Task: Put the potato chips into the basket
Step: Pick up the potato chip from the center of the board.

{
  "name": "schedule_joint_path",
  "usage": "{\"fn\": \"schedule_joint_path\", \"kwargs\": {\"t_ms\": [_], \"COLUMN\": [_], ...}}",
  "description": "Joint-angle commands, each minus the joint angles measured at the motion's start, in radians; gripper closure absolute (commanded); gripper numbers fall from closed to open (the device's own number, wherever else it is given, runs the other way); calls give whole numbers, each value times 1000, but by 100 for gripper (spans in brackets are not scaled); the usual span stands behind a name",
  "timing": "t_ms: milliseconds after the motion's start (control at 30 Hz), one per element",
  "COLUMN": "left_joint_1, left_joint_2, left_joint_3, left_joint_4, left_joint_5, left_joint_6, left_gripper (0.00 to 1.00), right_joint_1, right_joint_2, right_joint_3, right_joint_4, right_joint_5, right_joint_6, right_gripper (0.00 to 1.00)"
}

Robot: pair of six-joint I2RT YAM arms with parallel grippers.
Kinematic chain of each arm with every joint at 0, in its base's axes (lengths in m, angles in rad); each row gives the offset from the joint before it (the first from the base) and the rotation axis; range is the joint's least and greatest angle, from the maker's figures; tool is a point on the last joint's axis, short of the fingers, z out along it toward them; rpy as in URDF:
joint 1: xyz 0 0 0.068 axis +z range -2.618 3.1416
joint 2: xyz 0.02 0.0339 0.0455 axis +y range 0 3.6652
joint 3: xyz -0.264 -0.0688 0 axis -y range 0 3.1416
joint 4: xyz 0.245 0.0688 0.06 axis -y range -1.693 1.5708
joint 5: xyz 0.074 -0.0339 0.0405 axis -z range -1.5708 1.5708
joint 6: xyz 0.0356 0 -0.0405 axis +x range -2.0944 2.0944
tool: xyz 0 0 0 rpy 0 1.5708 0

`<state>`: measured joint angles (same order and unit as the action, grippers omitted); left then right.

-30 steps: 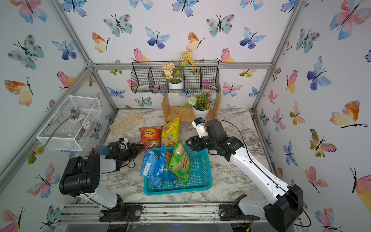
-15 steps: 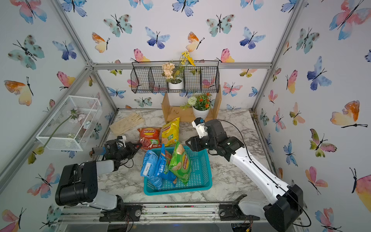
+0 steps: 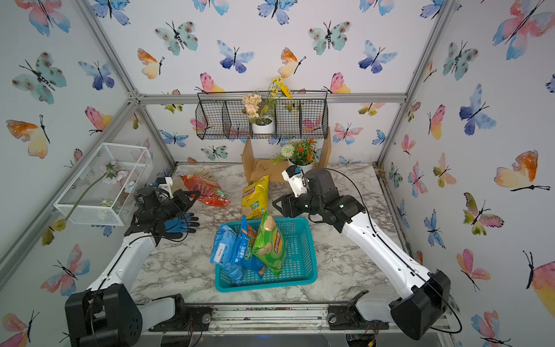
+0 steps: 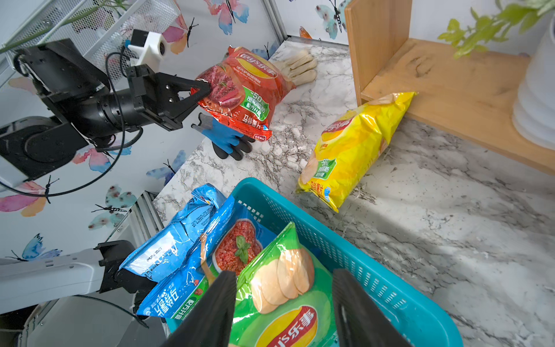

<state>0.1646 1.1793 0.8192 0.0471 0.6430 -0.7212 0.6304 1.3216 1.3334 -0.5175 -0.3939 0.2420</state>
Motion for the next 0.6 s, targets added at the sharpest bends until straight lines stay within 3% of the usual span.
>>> {"fn": "schedule_joint_path", "kwargs": {"t_ms": [0, 300, 567], "left_joint_1": [4, -8, -101], "left_joint_2": [-47, -126, -187], "left_joint_3": [75, 190, 222], "left_joint_4": [-124, -228, -267], "left_joint_5": [-24, 46, 68], "left_joint_6": [30, -74, -176], "left_gripper": [100, 100, 100], "right_joint_1": [11, 123, 303], "right_joint_2": [27, 131, 214], "right_joint_3": [81, 275, 371], "right_joint_4": [-52, -156, -253], "right_joint_5": [-18, 105, 305], "right_joint_6": [-61, -161, -234], "right_gripper": [44, 45, 45]}}
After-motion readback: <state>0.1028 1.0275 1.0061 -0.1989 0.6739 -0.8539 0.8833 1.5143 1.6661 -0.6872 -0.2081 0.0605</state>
